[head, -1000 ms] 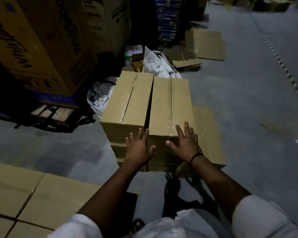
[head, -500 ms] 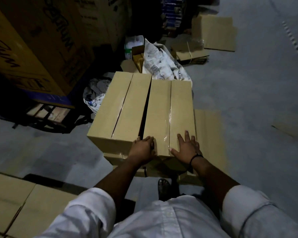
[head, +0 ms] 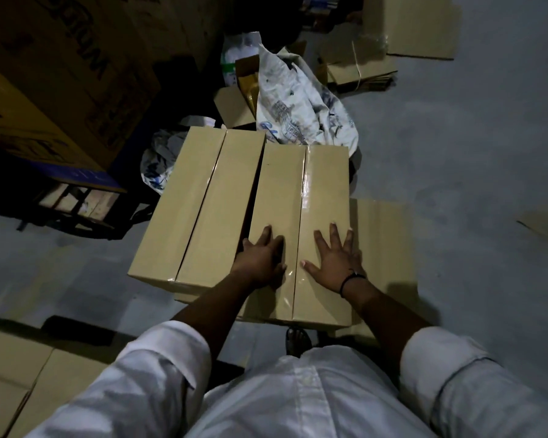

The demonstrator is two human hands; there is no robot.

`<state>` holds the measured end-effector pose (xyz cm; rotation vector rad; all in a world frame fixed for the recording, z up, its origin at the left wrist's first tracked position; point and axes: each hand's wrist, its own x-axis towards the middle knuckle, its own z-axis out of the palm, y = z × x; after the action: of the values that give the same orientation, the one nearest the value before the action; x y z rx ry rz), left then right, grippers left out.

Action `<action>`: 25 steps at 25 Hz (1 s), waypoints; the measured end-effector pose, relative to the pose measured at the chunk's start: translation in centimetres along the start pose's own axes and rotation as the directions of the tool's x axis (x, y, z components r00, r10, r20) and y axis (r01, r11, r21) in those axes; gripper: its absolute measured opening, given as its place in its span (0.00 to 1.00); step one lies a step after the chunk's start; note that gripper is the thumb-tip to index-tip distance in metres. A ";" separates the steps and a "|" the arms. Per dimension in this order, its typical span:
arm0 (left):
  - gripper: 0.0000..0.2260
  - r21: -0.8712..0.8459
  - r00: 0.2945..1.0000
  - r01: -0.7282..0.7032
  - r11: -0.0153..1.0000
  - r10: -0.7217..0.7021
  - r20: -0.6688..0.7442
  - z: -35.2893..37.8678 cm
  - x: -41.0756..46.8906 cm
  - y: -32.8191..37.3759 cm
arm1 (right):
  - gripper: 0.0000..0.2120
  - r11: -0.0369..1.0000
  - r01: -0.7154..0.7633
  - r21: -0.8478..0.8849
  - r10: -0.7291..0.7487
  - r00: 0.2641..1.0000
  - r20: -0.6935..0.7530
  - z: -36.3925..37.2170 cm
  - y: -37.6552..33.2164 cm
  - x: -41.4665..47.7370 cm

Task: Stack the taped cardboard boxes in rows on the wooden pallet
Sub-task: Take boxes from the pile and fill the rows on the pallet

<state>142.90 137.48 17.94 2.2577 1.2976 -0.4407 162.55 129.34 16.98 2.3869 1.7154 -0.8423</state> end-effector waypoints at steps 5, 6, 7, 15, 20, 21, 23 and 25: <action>0.44 -0.027 0.999 0.032 0.999 -0.032 0.021 -1.8 4.0 -0.1 | 0.43 0.999 -0.011 0.041 0.010 1.000 0.016 -1.6 0.6 2.8; 0.45 -0.032 0.999 0.037 0.999 -0.036 0.026 -2.1 4.6 -0.1 | 0.43 0.999 -0.012 0.042 0.011 1.000 0.007 -2.0 0.7 3.3; 0.46 -0.038 0.999 0.040 0.998 -0.039 0.027 -2.3 5.2 0.0 | 0.43 0.999 -0.013 0.045 0.013 1.000 0.000 -2.2 0.9 3.7; 0.49 -0.111 0.996 0.079 0.991 -0.083 -0.037 -3.1 7.5 0.4 | 0.46 0.987 -0.061 0.146 0.066 0.997 -0.031 -2.7 0.4 5.8; 0.46 -0.057 0.991 0.064 0.996 -0.070 -0.111 -3.7 7.1 2.4 | 0.47 0.961 -0.153 0.231 0.184 0.975 -0.120 -3.2 1.0 5.9; 0.45 -0.048 0.990 0.055 0.997 -0.061 -0.124 -4.1 6.9 3.1 | 0.47 0.959 -0.161 0.235 0.196 0.971 -0.137 -3.4 1.3 5.7; 0.43 -0.033 0.985 0.032 0.999 -0.037 -0.167 -5.1 6.2 4.5 | 0.47 0.953 -0.172 0.250 0.219 0.960 -0.173 -4.2 1.9 5.0; 0.40 -0.032 0.973 0.008 0.999 -0.015 -0.231 -6.3 5.1 6.1 | 0.46 0.945 -0.188 0.269 0.253 0.939 -0.232 -5.8 2.3 3.8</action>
<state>150.90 142.08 22.15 2.3302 1.4201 -0.1622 167.65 133.87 19.54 2.9079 1.4476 -0.7683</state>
